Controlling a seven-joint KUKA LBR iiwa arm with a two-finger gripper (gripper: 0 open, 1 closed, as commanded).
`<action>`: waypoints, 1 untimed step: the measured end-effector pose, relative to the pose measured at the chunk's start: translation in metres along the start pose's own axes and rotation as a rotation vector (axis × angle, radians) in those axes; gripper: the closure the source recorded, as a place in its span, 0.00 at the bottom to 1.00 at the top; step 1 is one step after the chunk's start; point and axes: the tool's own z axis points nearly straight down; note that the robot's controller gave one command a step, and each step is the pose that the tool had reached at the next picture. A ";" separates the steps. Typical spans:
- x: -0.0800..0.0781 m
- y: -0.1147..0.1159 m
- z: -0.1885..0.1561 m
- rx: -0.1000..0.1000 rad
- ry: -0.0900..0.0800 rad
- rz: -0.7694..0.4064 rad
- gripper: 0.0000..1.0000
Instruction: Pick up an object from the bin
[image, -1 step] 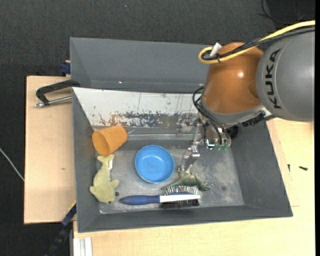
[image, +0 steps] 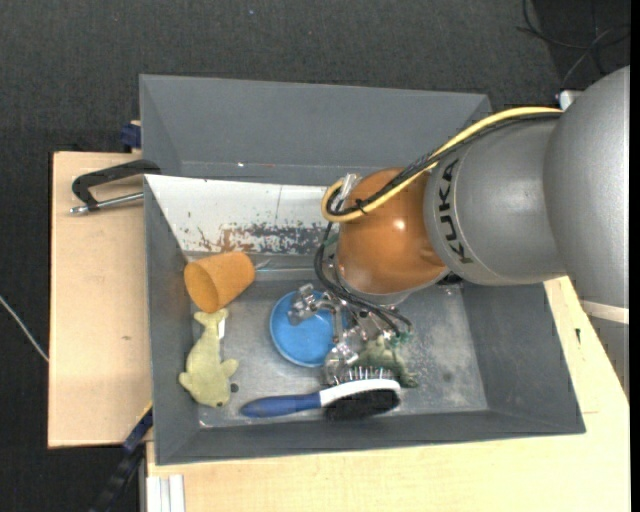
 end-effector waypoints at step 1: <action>0.003 -0.001 -0.001 -0.002 0.014 0.001 1.00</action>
Offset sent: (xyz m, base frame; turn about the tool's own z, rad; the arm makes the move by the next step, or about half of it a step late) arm 0.0000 0.0000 0.0000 0.0000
